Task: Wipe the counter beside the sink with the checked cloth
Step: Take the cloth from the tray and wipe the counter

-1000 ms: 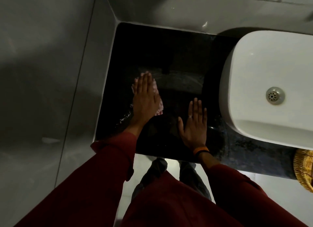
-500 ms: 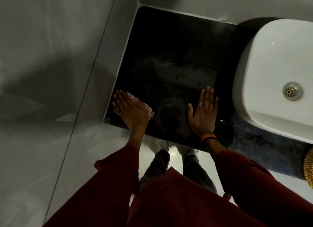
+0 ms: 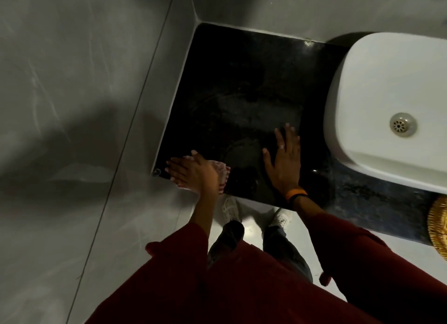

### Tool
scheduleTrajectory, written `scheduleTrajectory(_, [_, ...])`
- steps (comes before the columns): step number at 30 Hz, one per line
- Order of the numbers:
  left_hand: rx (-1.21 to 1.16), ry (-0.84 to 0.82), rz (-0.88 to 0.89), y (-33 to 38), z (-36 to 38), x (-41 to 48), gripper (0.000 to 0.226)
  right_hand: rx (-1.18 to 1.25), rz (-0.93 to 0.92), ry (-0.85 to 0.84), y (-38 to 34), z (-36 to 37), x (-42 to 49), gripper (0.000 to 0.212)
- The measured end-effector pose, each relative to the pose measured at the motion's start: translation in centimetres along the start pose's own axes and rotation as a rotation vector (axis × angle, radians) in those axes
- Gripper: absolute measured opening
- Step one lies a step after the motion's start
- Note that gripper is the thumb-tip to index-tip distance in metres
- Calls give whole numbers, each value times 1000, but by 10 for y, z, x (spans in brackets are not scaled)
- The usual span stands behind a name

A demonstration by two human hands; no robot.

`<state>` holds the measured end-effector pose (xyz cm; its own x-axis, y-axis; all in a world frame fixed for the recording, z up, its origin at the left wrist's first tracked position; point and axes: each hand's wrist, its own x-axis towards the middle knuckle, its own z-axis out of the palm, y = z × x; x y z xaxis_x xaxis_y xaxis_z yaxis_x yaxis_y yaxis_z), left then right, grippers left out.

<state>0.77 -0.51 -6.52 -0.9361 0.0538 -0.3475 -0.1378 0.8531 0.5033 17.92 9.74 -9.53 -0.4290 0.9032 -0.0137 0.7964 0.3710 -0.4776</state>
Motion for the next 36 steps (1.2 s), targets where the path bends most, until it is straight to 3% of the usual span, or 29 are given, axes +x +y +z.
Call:
scheduleTrajectory(5, [-56,-4,404,-6,-29,34,53,95,-388,-13,-73,21,-39,31])
scheduleTrajectory(7, [-17,-86,619,-8,-33,55,50,55,-569,-114,-106,41,-49,32])
scheduleTrajectory(10, [140,-246,973,-9,-32,91,50,-29,-685,-283,-129,62,-51,44])
scheduleTrajectory(13, [299,-335,1139,-7,-23,119,52,-107,-730,-332,-120,64,-49,50])
scheduleTrajectory(17, [442,-424,1229,-11,-9,126,61,-86,-842,-360,-88,51,-46,46])
scheduleTrajectory(21, [503,-399,1245,-19,-2,123,59,-114,-907,-462,-47,23,-35,55])
scheduleTrajectory(28, [571,-296,1285,-25,0,118,58,-118,-829,-561,24,-23,-45,60])
scheduleTrajectory(36, [581,-285,1297,-26,0,118,58,-219,-700,-426,76,-52,-86,59])
